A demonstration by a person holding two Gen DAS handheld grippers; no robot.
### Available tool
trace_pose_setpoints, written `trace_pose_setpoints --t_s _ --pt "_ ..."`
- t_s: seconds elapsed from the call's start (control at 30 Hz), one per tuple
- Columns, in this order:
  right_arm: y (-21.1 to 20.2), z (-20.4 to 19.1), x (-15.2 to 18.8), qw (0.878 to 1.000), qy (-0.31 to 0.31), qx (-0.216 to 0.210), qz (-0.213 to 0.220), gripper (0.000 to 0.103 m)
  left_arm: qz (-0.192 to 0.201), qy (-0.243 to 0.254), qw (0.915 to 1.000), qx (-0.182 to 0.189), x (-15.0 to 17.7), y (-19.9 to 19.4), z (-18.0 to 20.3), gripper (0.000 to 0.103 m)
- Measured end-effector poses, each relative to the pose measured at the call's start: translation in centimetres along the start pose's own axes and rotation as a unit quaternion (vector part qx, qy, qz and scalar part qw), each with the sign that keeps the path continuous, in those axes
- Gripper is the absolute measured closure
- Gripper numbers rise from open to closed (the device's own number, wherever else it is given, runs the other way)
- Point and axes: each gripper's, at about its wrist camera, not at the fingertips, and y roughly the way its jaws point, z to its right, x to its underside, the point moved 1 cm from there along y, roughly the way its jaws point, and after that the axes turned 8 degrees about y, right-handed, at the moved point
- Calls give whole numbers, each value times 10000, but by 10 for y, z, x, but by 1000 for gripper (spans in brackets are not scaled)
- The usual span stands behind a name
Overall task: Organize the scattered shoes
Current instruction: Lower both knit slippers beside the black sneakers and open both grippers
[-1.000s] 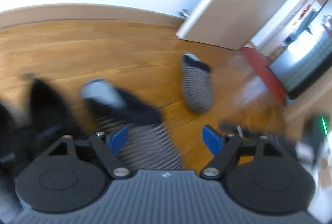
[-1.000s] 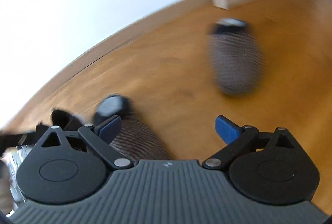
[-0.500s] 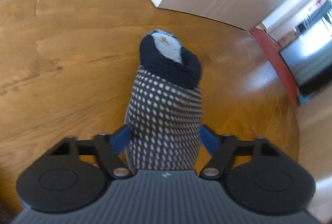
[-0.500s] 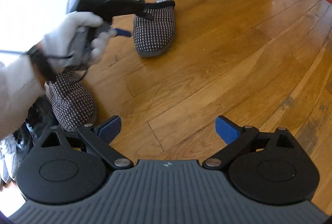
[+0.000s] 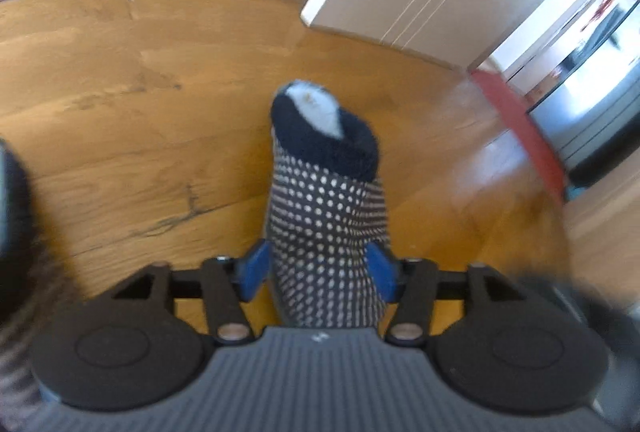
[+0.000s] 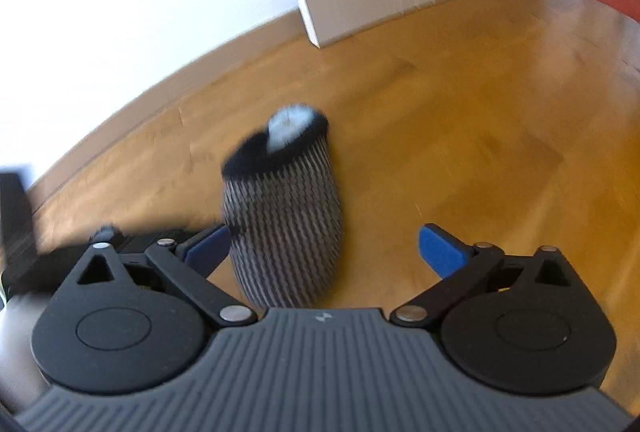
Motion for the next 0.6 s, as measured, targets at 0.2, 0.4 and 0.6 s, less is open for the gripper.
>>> trace_pose_setpoints --t_s 0.2,0.4,0.6 --pt "92 -67 -2 9869 -1469 426 -514 3 221 23 9994 -246 12 -117 -64 29" --pt "110 -97 30 9670 -2379 204 -895 66 191 51 9970 -753 25 -173 -102 28" --pt "81 -130 76 9402 -3067 -784 -1257 69 -53 41 9969 -784 28 -199 -111 28"
